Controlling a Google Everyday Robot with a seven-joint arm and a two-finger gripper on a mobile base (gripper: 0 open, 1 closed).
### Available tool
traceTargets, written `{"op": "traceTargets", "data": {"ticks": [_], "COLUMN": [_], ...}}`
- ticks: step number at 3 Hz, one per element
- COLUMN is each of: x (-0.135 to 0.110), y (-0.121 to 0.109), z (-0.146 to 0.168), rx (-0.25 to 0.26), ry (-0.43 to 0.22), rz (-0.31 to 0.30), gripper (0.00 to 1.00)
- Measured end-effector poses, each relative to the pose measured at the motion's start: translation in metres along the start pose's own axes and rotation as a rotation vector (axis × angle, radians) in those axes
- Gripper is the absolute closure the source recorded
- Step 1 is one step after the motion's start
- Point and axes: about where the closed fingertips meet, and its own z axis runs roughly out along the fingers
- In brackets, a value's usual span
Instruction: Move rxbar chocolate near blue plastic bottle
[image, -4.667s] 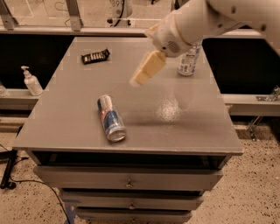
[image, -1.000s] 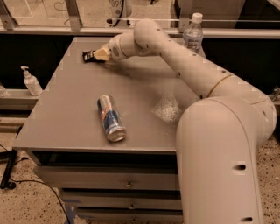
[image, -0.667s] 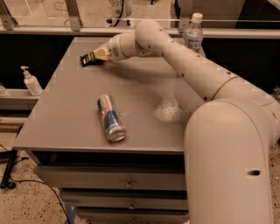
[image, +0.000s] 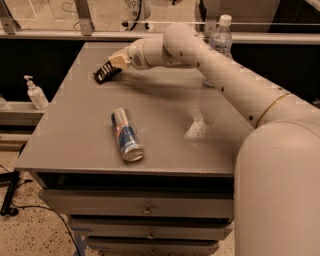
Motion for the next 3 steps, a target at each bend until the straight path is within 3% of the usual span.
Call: {"op": "traceTargets", "data": {"ticks": [2, 3], "x": [0.019, 0.039], "y": [0.015, 0.025], "z": [-0.061, -0.107], "rx": [0.021, 0.065], "ry": [0.001, 0.022], "rz": [0.033, 0.072], "gripper": [1.00, 1.00]}}
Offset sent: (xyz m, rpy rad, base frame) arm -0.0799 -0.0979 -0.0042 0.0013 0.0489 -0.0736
